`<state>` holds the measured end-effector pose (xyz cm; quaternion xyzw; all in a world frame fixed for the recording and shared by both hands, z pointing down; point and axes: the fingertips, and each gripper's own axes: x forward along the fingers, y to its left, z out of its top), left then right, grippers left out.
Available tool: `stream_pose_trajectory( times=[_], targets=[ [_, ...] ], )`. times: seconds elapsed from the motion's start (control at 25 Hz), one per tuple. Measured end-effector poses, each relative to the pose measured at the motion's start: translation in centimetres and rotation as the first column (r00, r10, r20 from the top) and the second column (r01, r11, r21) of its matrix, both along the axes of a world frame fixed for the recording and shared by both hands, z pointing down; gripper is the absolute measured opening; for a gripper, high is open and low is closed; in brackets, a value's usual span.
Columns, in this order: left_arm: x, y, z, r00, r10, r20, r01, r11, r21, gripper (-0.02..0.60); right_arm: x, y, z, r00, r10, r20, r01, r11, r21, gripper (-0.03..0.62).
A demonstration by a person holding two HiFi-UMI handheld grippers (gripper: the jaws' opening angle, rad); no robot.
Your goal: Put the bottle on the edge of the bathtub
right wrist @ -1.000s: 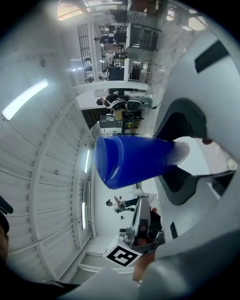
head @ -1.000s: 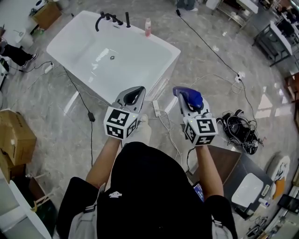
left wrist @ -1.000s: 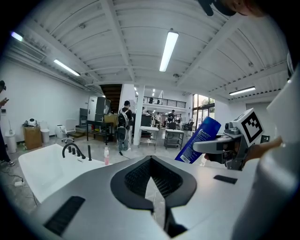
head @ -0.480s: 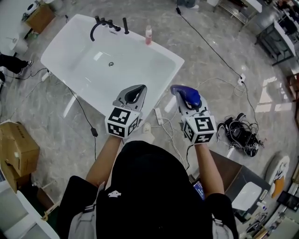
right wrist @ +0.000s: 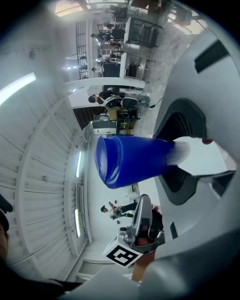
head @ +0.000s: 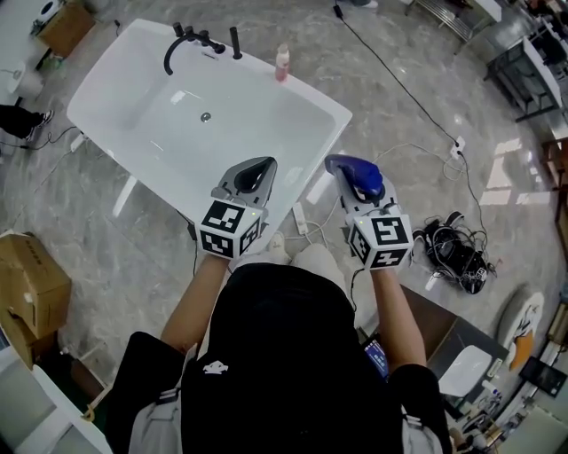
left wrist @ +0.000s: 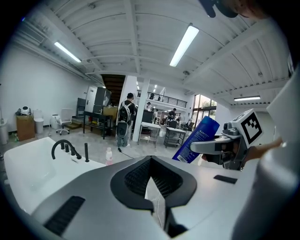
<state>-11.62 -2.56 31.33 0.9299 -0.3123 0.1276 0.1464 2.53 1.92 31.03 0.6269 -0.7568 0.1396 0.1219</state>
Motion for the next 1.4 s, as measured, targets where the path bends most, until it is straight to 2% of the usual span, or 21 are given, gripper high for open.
stream_pose_trajectory(
  times=[0.4, 0.6, 1.04, 1.4],
  targets=[
    [3.0, -3.4, 1.1, 0.998, -0.04, -0.047, 0.039, 0.999, -0.021, 0.009, 3.6, -3.9, 2.7, 1.0, -0.006, 0.02, 0.007, 0.999, -0.049, 0.169],
    [6.1, -5.6, 2.4, 0.999, -0.042, -0.029, 0.04, 0.998, -0.049, 0.009, 6.4, -6.8, 3.9, 0.999, -0.025, 0.022, 0.027, 0.996, -0.079, 0.169],
    [13.5, -9.4, 9.9, 0.999, -0.046, 0.029, 0.05, 0.988, -0.145, 0.009, 12.8, -12.8, 10.3, 0.998, -0.063, 0.026, 0.066, 0.982, -0.174, 0.169],
    [16.1, -13.6, 16.0, 0.995, -0.071, 0.065, 0.082, 0.976, -0.202, 0.009, 15.6, -17.1, 16.9, 0.996, -0.074, 0.049, 0.084, 0.964, -0.253, 0.169]
  ],
)
